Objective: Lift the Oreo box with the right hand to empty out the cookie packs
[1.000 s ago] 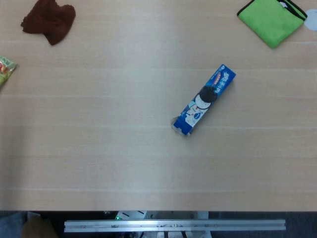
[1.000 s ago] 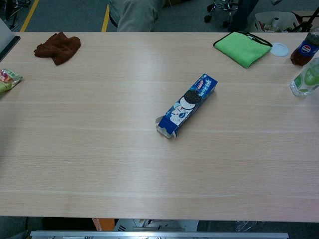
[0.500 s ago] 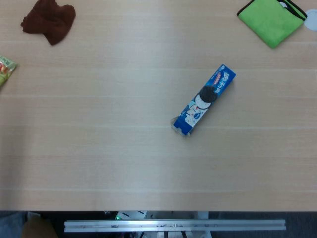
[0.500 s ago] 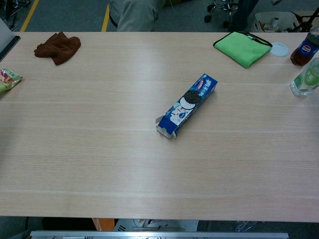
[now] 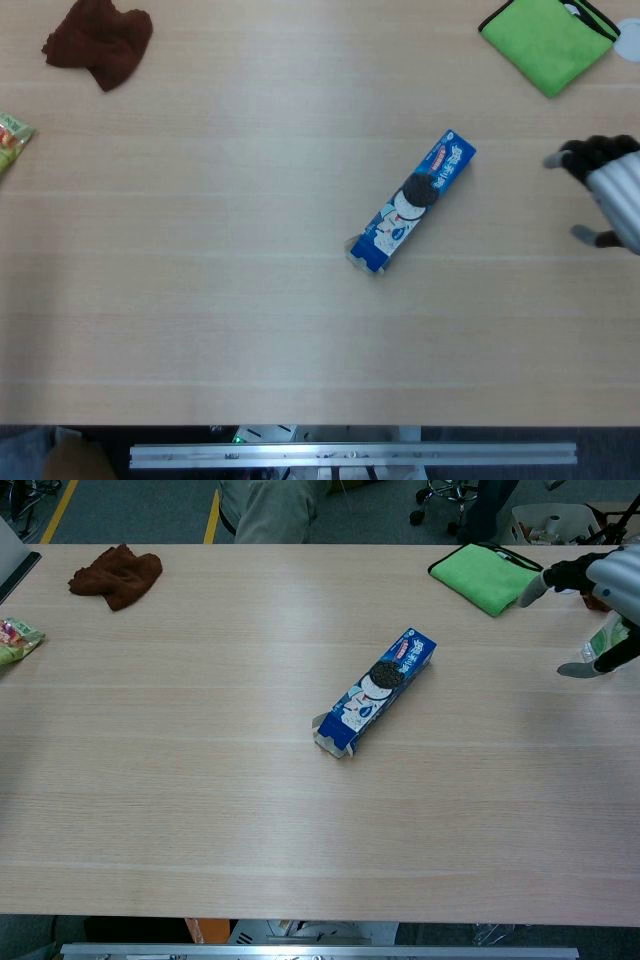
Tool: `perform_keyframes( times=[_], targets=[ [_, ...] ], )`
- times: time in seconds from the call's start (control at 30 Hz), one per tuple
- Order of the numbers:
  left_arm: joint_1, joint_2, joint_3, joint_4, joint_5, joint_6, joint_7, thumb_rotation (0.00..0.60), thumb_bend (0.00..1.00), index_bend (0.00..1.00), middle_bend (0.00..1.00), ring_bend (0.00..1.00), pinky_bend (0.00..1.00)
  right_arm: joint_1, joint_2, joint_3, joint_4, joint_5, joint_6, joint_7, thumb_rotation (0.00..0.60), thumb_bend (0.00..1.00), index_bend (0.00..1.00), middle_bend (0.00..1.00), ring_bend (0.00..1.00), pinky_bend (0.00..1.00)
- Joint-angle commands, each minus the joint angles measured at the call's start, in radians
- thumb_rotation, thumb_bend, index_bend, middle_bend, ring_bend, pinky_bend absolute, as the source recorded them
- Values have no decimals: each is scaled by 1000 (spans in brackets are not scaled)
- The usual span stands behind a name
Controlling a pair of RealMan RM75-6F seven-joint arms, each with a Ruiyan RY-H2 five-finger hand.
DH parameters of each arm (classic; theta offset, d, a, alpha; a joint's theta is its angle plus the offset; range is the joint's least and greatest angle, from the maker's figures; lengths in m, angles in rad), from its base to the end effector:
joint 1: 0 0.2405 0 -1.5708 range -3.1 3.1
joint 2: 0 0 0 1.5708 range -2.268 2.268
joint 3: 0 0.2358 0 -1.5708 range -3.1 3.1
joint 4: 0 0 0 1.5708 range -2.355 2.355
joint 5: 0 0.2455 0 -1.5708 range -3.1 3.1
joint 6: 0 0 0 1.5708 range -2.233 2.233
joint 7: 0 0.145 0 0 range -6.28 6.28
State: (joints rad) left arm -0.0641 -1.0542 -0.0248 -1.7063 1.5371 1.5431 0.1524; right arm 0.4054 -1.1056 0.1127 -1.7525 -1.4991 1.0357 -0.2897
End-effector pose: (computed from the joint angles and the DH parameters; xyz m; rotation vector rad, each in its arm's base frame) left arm -0.2903 0.1699 0.1304 -1.4252 -0.7818 -0.8379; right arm -0.2143 -0.2651 0.0564 1.9095 -0.7480 0.7822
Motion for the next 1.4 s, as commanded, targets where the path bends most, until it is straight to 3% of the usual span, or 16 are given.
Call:
perform_keyframes(
  times=[0.03,0.3,0.7,1.4],
  targets=[
    [7,3,3,-1,11,13,-11,600,261,250,262,262,316,84,-70,19,9,41,-92,-84,600,82,273,290,258,333],
    [23,6,-1,1,4,36,-26,600,261,250,262,263,316,232,-221,43,123,162,-249,-199,600,81,266,278,240,333],
    [41,9,-8,24,-26,42,-62,600,261,250,261,262,316,369,-430,23,320,250,-323,-307,600,81,266,278,240,333],
    [57,9,-24,74,-62,43,-130,600,261,254,262,263,316,484,-609,-24,542,366,-374,-380,600,84,266,278,239,318]
  ],
)
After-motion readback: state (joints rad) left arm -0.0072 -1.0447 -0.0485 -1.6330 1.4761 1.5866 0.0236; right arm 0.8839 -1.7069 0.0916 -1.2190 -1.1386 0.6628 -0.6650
